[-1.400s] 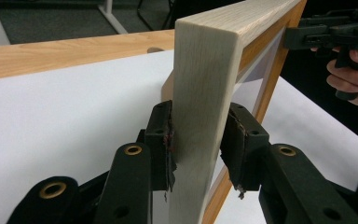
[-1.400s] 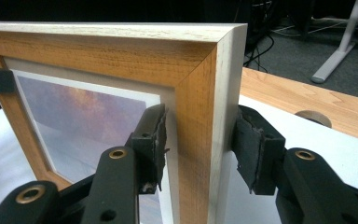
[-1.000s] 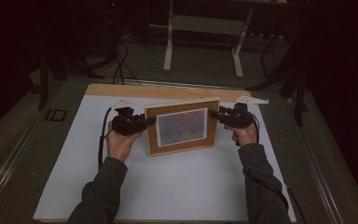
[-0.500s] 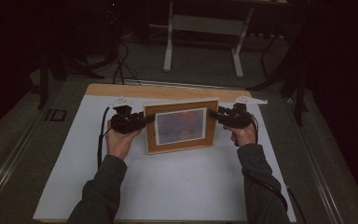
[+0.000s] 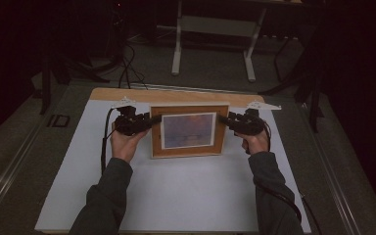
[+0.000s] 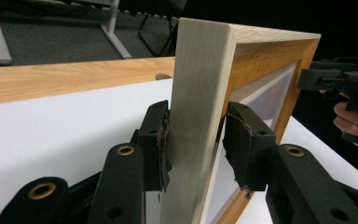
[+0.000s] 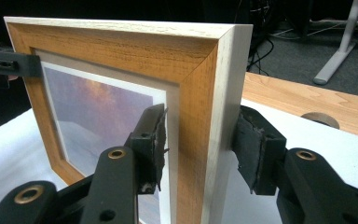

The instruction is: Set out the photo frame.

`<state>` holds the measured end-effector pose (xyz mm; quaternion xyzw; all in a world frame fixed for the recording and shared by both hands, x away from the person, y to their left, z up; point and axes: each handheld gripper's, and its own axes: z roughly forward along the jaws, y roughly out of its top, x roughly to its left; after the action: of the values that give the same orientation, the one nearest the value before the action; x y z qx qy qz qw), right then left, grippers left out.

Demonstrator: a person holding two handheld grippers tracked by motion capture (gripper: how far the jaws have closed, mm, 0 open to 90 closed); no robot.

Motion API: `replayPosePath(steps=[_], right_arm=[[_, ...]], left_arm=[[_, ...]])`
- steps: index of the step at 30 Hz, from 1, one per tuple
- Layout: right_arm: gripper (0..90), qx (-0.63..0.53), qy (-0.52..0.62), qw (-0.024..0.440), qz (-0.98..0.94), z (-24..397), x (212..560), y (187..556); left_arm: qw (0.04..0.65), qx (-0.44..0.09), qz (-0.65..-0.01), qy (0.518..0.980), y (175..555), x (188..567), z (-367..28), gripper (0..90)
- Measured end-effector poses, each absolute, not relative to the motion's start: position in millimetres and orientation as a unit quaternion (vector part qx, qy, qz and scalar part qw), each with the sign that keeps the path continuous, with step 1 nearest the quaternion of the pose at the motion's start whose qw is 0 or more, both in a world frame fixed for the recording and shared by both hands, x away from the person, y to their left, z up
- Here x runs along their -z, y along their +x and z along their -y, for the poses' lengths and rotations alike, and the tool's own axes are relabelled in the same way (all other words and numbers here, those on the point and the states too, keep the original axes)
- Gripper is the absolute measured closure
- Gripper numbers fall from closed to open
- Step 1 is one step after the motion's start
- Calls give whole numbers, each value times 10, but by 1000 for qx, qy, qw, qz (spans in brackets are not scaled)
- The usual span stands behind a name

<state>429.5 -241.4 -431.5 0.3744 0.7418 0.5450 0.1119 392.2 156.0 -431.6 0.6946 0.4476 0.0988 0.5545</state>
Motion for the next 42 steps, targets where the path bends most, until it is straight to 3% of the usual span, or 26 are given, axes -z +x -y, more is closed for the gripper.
replayPosePath(steps=[29, 42], right_arm=[[587, -555, 388, 116, -727, 2389, 4311, 4302], [602, -548, 389, 114, -732, 2411, 4342, 4232]], left_arm=[[573, -101, -440, 684, 4132, 4376, -1639, 608], [574, -72, -442, 686, 4090, 4411, -1649, 606]])
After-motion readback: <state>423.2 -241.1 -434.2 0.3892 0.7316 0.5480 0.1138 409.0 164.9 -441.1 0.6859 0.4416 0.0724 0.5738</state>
